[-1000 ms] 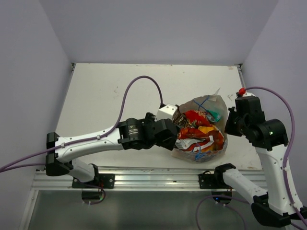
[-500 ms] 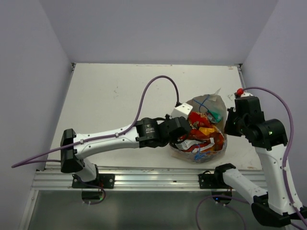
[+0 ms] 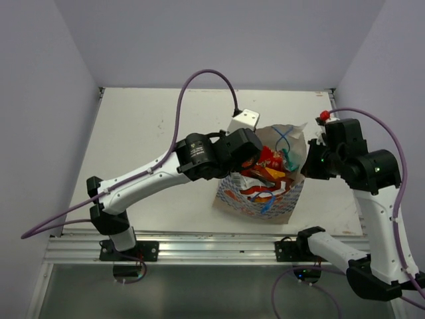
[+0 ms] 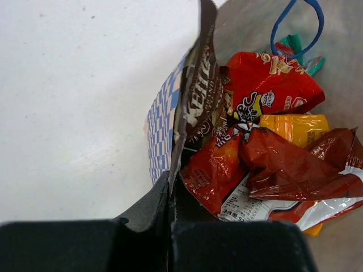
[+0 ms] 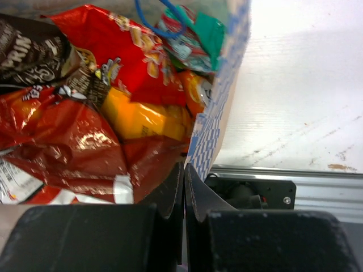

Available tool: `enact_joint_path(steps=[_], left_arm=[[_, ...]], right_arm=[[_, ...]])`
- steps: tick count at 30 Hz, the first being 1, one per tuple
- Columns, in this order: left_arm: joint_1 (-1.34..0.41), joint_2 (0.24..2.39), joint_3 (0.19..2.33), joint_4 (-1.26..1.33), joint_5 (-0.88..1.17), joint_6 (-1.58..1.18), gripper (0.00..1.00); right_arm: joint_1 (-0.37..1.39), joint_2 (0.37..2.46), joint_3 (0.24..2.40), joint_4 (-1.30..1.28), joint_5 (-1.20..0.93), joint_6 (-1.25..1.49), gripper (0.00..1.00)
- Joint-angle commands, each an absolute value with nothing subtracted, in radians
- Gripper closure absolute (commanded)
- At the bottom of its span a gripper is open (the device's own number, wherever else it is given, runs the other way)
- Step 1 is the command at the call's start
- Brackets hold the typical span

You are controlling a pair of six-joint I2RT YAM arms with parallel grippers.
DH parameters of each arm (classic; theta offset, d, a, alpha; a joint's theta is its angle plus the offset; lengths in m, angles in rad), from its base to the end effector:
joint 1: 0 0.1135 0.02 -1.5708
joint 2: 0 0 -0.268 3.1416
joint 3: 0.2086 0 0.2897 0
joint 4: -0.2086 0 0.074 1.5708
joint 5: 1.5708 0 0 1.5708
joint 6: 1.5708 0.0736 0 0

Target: Place the snacks into the paper bag

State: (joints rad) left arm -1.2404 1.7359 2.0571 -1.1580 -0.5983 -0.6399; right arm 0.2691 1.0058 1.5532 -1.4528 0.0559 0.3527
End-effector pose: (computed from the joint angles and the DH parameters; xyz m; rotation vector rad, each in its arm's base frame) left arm 0.1704 -0.3690 0.4242 0.4072 2.2096 -0.2870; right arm 0.1730 0.0434 0.4226 0.1278 2.4814 0.1965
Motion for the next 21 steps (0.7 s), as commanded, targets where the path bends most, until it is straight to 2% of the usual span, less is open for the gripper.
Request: enact_joint_path(steps=[1,9,15,21], left_arm=[[-1.213,1.657,2.067,-1.186,-0.704,-0.683,1.0],[-1.157,1.525,1.879,-1.267,-0.822,-0.802,1.0],[-1.132,1.462,1.803,-1.315,-0.871,-0.853,1.0],[-1.12,1.411,1.7,-1.315,-0.862,-0.902,1.0]], right_arm=[[0.293,1.029,1.658,-1.358,-0.024,0.33,1.0],[0.536,1.114,1.638,-1.229,-0.003,0.428,1.0],[0.744,1.218,1.663,-1.157,0.113,0.466,1.0],[0.81,1.255,1.645,-1.112,0.152,0.476,1.0]])
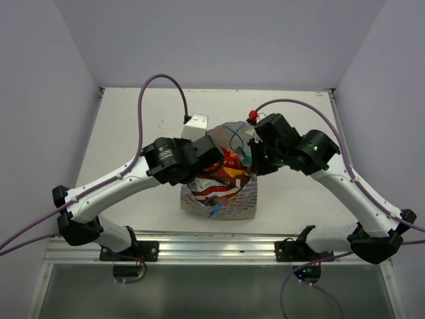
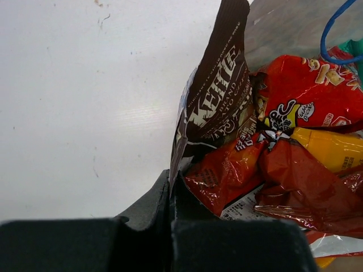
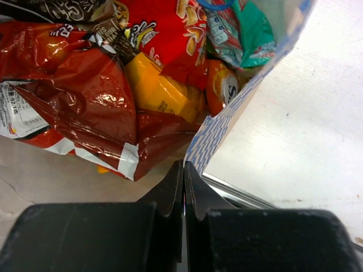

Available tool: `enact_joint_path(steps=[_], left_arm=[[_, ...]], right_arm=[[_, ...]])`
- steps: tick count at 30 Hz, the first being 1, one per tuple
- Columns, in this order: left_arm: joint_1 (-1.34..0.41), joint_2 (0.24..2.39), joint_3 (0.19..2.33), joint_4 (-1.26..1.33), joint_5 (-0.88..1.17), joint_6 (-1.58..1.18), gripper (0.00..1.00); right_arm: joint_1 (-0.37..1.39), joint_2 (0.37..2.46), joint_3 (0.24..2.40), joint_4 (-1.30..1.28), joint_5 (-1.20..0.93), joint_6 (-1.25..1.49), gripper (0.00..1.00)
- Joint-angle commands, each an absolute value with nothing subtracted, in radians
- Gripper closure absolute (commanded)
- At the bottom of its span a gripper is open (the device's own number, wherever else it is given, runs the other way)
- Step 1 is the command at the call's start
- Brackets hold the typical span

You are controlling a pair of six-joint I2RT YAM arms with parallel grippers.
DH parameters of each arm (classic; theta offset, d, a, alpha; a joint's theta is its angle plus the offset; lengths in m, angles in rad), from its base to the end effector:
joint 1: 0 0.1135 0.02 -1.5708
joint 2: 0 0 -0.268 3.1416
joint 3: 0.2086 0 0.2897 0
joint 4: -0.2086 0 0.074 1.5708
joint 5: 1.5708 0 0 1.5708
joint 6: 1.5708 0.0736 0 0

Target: Place the snacks into the paper bag

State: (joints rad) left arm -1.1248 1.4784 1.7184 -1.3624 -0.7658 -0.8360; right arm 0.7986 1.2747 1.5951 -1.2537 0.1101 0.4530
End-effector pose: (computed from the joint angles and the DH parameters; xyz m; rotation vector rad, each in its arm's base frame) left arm 0.1803 -0.2589 0.3915 0.1203 2.2759 0.0790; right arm 0.2008 0.1946 0.3978 -0.3907 2.5071 0.3771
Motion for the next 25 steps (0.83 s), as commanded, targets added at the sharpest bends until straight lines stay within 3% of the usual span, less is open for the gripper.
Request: enact_joint_path(steps=[1,3,4,5,6,7,8,9,11,12,13,18,23,25], left_arm=[[-1.12,1.407,1.68,-1.315,-0.862,-0.917,1.0],[-1.12,1.398,1.611,-1.316,-0.858,-0.931,1.0],[-1.12,1.394,1.589,-1.316,-0.856,-0.948,0.88],[-1.12,1.385,1.579,-1.316,-0.857,-0.957,0.67],[-1.12,1.378,1.571,-1.316,-0.861,-0.968,0.22],[-1.12,1.361,1.578,-1.316,-0.864,-0.98,0.05],[-1.118,1.35,1.592,-1.316,-0.885,-0.98,0.0],[-1.12,1.338,1.636,-1.316,-0.9,-0.979,0.0],[-1.12,1.336,1.708,-1.315,-0.958,-0.945,0.0],[-1.12,1.344,1.8,-1.315,-0.982,-0.907,0.0],[-1.123,1.347,1.863,-1.313,-1.008,-0.888,0.0],[-1.129,1.332,2.077,-1.14,-1.132,-0.619,0.0],[-1.126,1.221,1.945,-0.834,-1.206,-0.404,0.0],[-1.121,1.177,1.872,-0.702,-1.216,-0.241,0.0]], right_arm=[[0.811,1.255,1.635,-1.109,0.153,0.474,1.0],[0.816,1.247,1.6,-1.091,0.159,0.476,1.0],[0.816,1.243,1.585,-1.086,0.163,0.477,1.0],[0.816,1.241,1.562,-1.088,0.166,0.479,1.0],[0.816,1.241,1.557,-1.092,0.175,0.48,0.97],[0.816,1.236,1.551,-1.098,0.181,0.482,0.91],[0.816,1.233,1.552,-1.114,0.189,0.483,0.82],[0.816,1.226,1.555,-1.12,0.214,0.485,0.7],[0.815,1.2,1.58,-1.134,0.245,0.482,0.63],[0.816,1.19,1.594,-1.143,0.282,0.483,0.52],[0.815,1.186,1.638,-1.156,0.31,0.486,0.47],[0.816,1.181,1.807,-1.374,0.498,0.532,0.42],[0.816,1.134,1.816,-1.529,0.71,0.583,0.41],[0.815,1.147,1.847,-1.593,0.774,0.601,0.34]])
